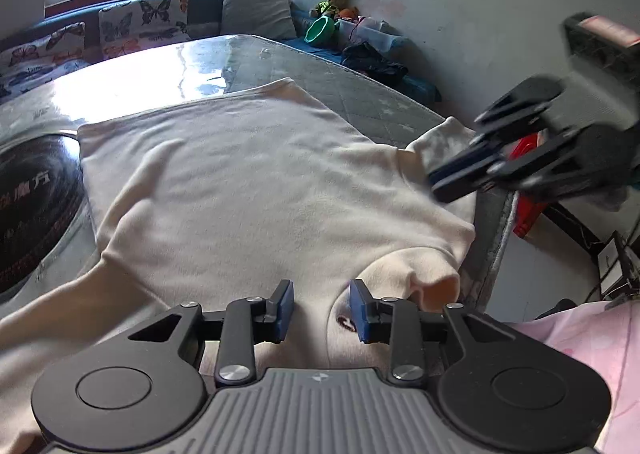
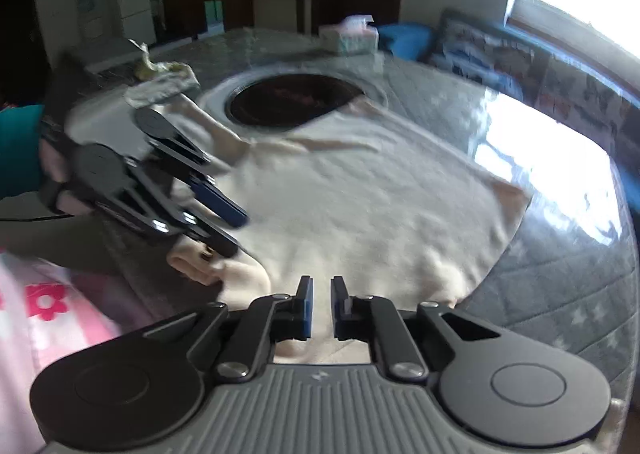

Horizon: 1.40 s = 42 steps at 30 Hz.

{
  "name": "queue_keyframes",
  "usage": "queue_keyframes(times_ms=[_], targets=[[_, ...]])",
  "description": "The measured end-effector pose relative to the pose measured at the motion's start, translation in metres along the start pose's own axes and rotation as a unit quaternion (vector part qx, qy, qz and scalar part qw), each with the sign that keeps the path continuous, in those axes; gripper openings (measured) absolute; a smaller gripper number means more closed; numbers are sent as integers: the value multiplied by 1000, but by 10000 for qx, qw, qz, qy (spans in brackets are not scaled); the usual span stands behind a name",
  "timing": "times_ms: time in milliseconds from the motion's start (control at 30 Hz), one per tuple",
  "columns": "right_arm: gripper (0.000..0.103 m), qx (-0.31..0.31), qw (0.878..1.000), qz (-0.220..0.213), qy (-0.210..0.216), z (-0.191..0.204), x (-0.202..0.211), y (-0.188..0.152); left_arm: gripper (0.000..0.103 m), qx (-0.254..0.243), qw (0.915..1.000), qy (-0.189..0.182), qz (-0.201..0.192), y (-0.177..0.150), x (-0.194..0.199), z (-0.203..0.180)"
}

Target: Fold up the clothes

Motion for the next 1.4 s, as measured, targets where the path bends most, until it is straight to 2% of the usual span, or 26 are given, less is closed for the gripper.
queue_keyframes(times_ms=[167,267,367,533,667,800,933,1033,1133,1400], targets=[[11,36,9992,375,124,-7,-15,-8,34,267,9992,199,-201,15,14,22],[17,89,9996,262,39,-14,-13,2,32,636,9966,397,-344,30,14,45],[17,47,9998,145,-118,-28,-15,14,32,1107,9922,435,-386,41,2,70],[18,-184,9990,121,-397,-64,-33,30,30,1468,9872,600,-159,40,-21,98],[18,-339,9977,312,-500,-91,-49,32,30,1558,9853,675,-178,36,-12,110],[18,-401,9969,360,-566,-108,-52,35,30,1592,9845,718,-192,46,-9,119],[20,-467,9963,287,-658,-126,-63,48,31,1396,9876,710,-118,68,-29,116],[22,-499,9955,306,-745,-141,-72,53,31,1261,9882,866,-12,74,-44,119],[29,-557,9945,276,-841,-155,-74,57,31,1365,9851,1050,-1,79,-48,132],[30,-667,9924,148,-1020,-182,-83,71,31,1563,9774,1424,-5,102,-67,153]])
Point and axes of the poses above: each gripper's, at about its wrist camera, not at the fingertips, and x roughly against the way its jaws point, z to its left, y to its top, the point moved 1 cm from there along -x, roughly the way its jaws point, and after that the axes turned 6 degrees about y, right-handed, at the moved point
